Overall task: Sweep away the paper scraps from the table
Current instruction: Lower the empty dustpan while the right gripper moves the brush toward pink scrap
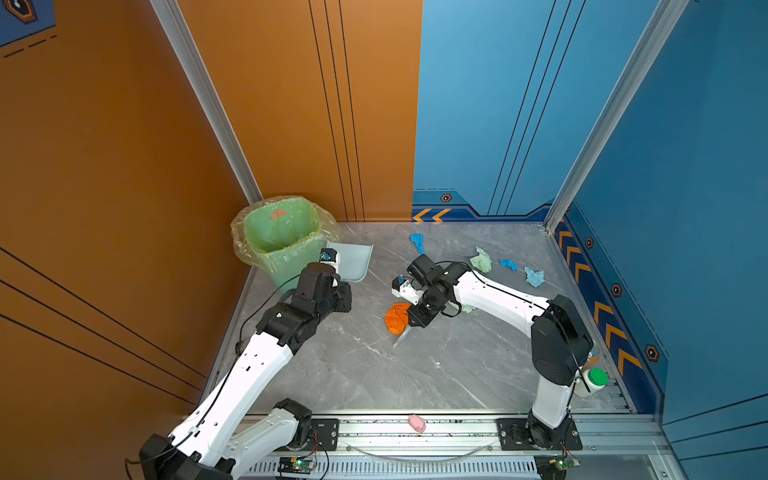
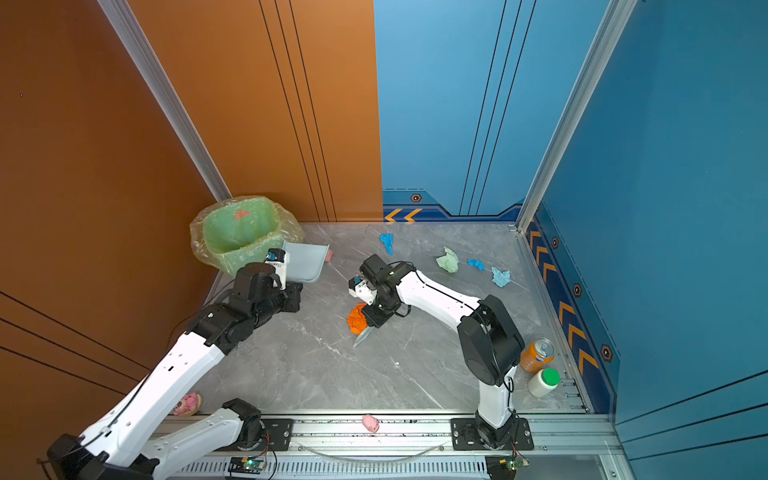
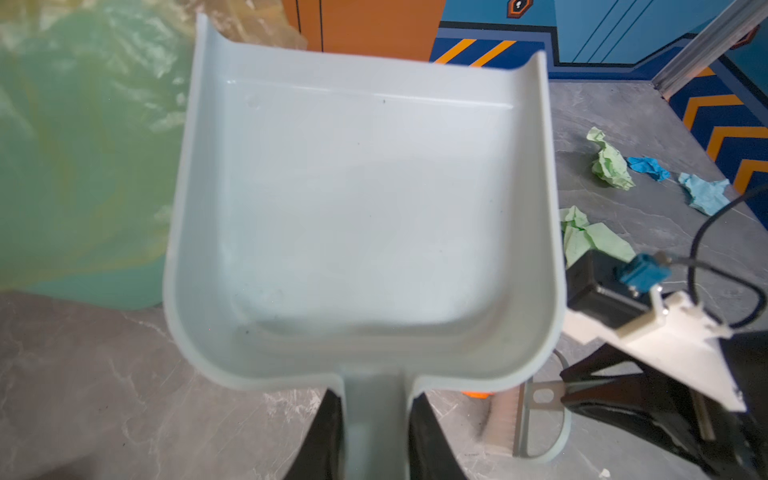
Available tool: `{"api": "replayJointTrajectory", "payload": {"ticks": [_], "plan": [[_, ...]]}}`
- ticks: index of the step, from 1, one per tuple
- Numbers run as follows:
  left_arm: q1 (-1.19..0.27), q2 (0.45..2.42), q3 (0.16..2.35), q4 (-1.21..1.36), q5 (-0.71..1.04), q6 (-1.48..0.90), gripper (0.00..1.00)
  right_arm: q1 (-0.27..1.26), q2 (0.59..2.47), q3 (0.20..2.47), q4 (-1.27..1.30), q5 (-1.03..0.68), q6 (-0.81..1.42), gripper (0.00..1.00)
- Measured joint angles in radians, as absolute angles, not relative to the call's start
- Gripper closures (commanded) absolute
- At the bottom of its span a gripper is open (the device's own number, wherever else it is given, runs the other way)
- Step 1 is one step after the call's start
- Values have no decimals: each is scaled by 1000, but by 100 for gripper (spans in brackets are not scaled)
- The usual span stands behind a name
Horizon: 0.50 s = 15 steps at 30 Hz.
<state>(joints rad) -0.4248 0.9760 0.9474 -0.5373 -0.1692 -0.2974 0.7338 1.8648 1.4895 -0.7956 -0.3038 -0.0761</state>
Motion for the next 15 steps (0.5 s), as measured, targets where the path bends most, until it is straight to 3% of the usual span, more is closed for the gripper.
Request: {"api": "replayJointTrajectory", "payload": {"ticks": [15], "plan": [[-425,908,787,-590,-202,-395,100,601,2018,1689,-597,-134,34,100]]}}
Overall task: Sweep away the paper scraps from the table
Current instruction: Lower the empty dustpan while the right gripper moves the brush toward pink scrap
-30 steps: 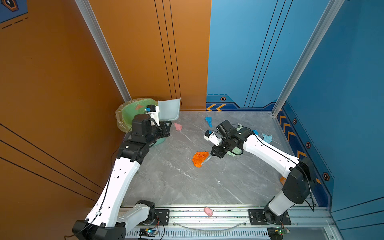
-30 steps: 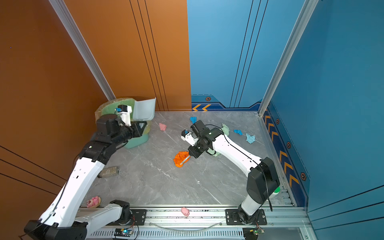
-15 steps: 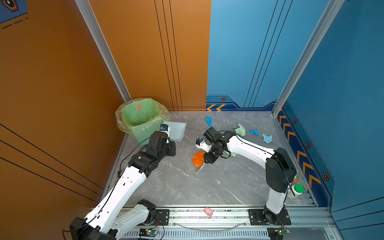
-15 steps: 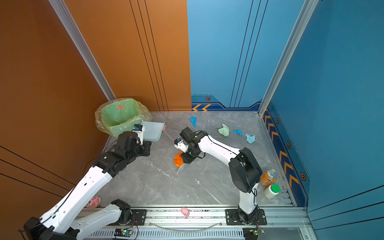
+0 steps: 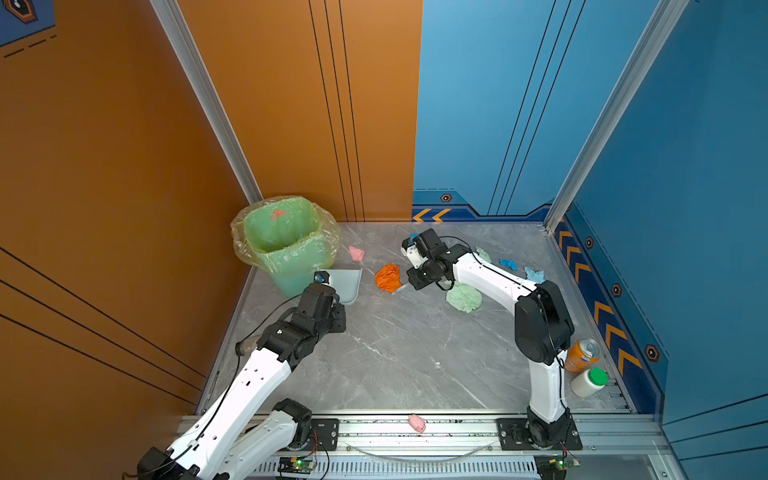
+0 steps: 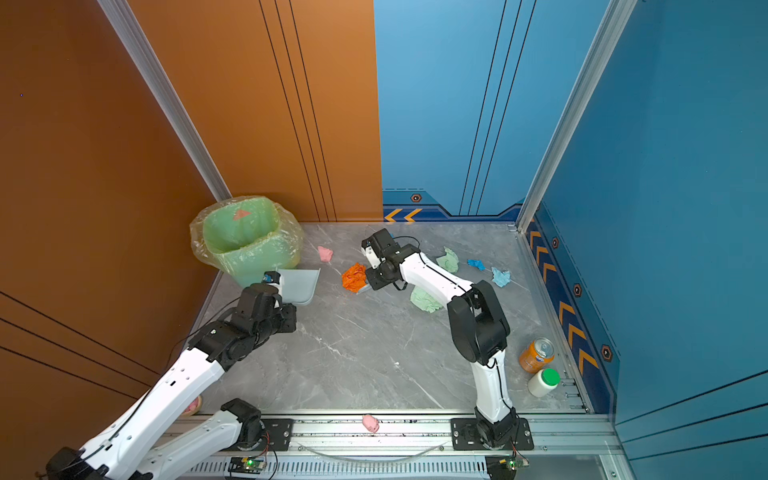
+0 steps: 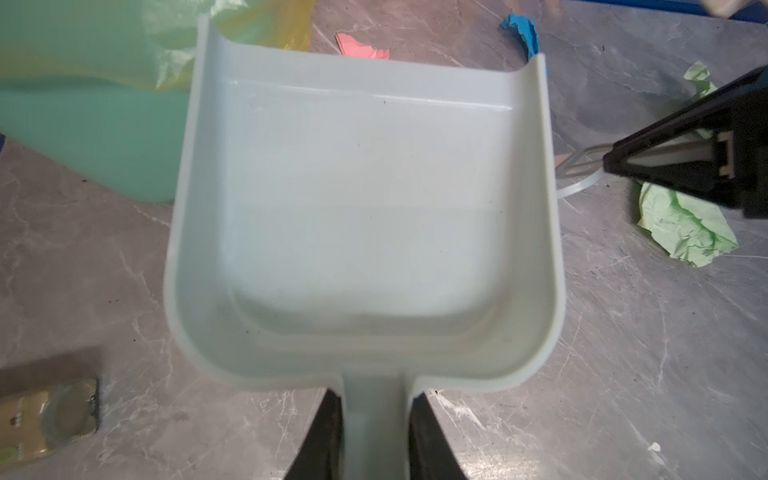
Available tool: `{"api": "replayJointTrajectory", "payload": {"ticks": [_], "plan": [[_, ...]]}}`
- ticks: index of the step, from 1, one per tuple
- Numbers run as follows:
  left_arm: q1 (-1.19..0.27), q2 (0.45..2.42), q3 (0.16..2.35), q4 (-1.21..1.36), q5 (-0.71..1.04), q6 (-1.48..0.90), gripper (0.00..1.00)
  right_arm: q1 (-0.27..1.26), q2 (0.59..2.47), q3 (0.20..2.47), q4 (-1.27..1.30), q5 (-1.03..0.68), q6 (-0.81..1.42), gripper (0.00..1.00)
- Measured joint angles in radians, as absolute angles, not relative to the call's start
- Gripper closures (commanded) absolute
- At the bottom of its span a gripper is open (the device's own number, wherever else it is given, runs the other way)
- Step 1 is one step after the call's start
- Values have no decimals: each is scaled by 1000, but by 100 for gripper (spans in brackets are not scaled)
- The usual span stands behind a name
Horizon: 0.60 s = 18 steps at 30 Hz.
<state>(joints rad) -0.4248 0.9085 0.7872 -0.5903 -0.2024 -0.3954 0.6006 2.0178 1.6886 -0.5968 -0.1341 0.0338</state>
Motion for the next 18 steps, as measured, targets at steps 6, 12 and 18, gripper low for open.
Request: {"api": "replayJointTrajectory", "payload": {"ticks": [6,12,18], "plan": [[-425,968,783,-594,-202,-402,100,599,1976,1696,-527,-178,-3,100],[-429,1068,778,-595,-203,-406,100,605,1945,1697,-305,-149,10,100],[-441,1092,741,-580,-210,-440,100,622,2016,1713,-77,-9,35,100]]}}
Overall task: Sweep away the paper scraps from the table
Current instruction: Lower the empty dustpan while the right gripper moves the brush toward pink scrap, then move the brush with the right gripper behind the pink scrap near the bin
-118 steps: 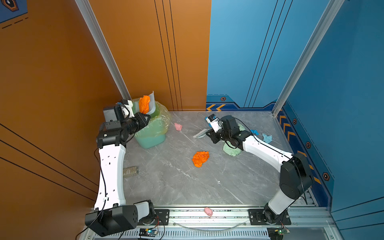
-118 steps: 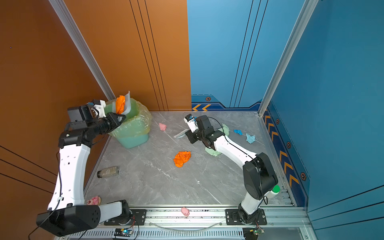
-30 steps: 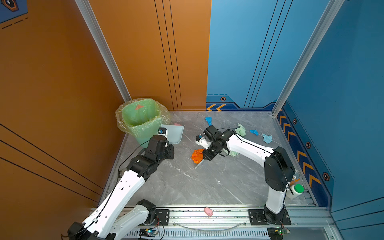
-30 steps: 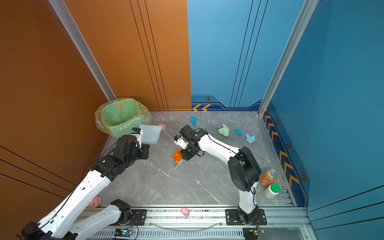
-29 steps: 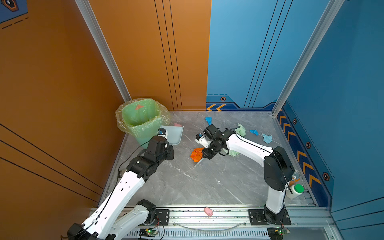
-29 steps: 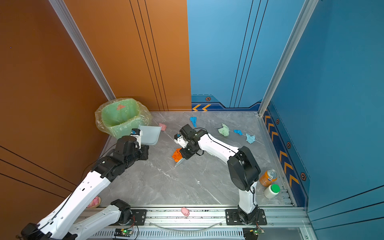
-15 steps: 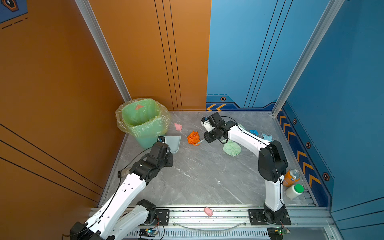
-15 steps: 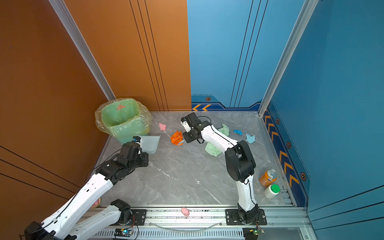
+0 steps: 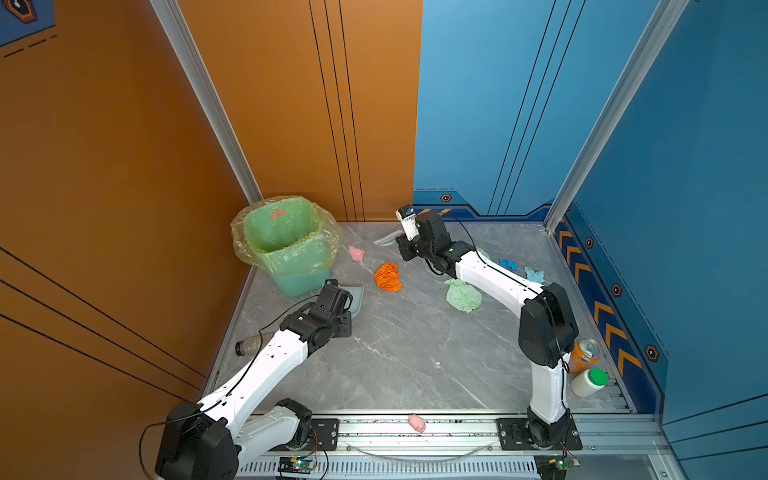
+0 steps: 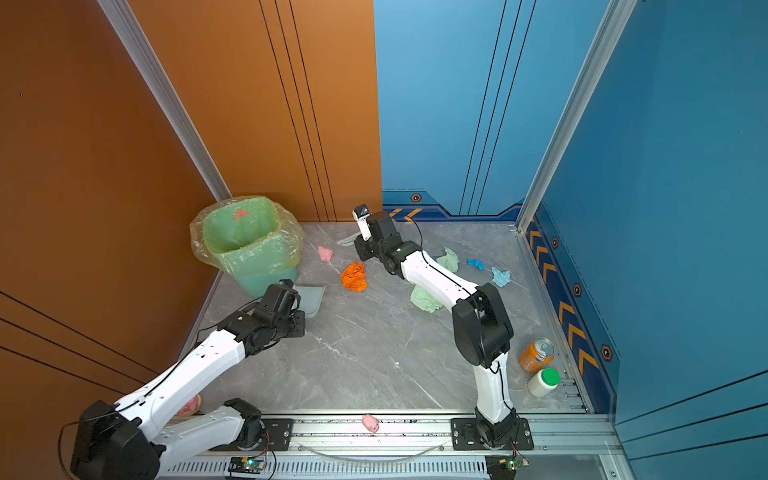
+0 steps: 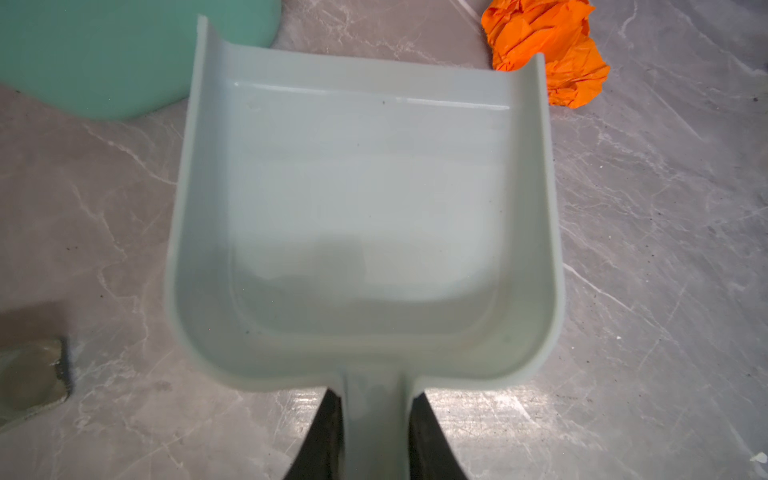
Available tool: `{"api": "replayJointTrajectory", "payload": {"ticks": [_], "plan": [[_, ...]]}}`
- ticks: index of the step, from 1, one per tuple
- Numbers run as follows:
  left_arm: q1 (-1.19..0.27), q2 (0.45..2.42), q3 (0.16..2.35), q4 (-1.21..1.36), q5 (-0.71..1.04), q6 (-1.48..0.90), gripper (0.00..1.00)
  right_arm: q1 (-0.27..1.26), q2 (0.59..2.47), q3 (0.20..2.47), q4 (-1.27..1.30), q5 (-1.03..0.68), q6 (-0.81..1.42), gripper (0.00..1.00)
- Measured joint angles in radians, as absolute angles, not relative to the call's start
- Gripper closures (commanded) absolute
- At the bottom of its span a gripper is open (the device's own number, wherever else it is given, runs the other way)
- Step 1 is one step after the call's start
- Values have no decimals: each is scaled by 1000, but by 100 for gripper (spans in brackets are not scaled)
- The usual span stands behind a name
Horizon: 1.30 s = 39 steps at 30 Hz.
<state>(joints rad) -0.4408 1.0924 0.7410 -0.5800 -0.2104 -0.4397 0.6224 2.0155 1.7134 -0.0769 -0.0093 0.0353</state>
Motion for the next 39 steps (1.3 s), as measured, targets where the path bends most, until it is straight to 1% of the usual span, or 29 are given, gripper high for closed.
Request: {"api": "replayJointTrajectory", "payload": {"ticks": [5,10,14,22,31,36,39], "plan": [[-448,1128,715,-564,-211,-455,100,643,2130,1732,62,88,66,100],[-458,1174,700,-541,-212,-465,100,675,2223,1745,120,160,72,100],[-459,1185,694,-520,-213,-470,100,708,2283,1801,135,191,68,100],[-459,1226,688,-493,-213,-473,100,762,2344,1892,140,212,54,100],[-466,1247,688,-476,-213,-473,100,765,2428,2016,14,195,27,100],[-466,1260,688,-470,-213,-473,100,765,2500,2147,-141,142,11,100],[-466,1262,688,-469,-213,-473,100,765,2511,2160,-206,121,3,100]]}}
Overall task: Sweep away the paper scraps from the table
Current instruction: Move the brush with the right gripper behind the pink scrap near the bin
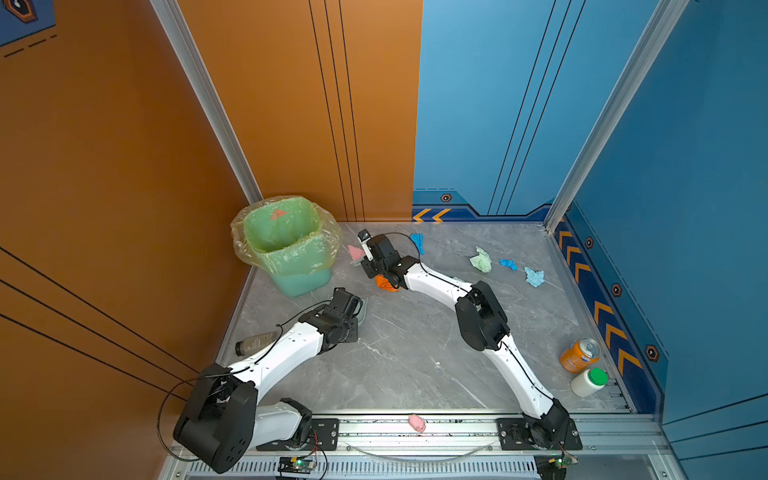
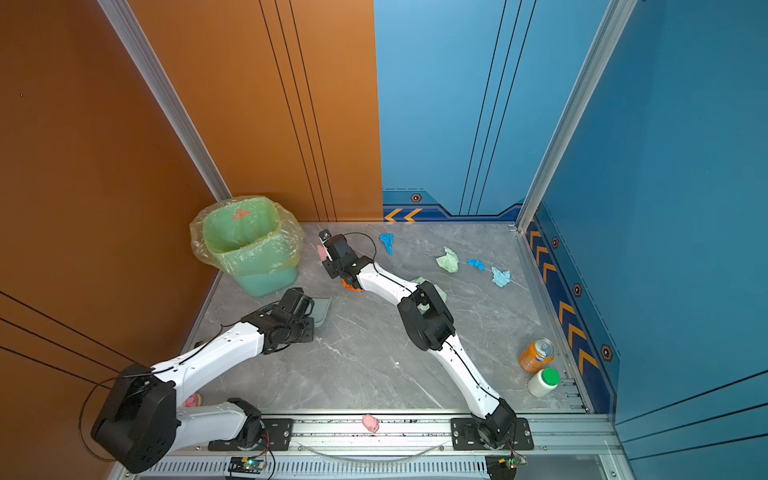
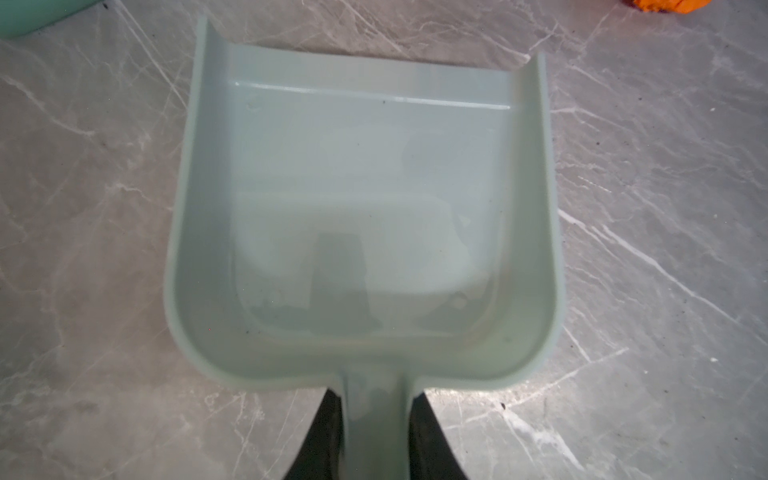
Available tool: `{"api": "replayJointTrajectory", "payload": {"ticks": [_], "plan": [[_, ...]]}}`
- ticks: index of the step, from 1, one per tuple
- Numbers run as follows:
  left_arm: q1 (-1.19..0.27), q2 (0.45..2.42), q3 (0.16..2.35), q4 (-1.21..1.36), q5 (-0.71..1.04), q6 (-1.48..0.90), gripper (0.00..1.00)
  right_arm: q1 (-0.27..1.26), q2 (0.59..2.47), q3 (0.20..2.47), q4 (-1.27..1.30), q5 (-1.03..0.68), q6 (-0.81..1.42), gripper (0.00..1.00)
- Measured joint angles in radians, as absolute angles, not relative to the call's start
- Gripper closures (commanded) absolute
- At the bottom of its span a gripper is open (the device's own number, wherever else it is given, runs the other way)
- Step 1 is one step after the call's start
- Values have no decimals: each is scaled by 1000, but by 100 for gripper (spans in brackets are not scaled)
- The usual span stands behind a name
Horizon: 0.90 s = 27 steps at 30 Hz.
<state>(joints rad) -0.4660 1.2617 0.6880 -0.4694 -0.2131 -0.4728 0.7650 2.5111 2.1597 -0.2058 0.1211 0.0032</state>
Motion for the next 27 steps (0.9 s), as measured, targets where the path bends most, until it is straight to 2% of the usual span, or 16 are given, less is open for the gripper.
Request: {"api": "replayJointTrajectory", "payload": {"ticks": [14,27], "plan": [[-466,1266,688,-466,-213,-473,100,760,2468,2079,-274,21,-21,100],[-466,1277,688,-463,-213,-472,100,765,2165,1781,-359,-168,-98,100]]}}
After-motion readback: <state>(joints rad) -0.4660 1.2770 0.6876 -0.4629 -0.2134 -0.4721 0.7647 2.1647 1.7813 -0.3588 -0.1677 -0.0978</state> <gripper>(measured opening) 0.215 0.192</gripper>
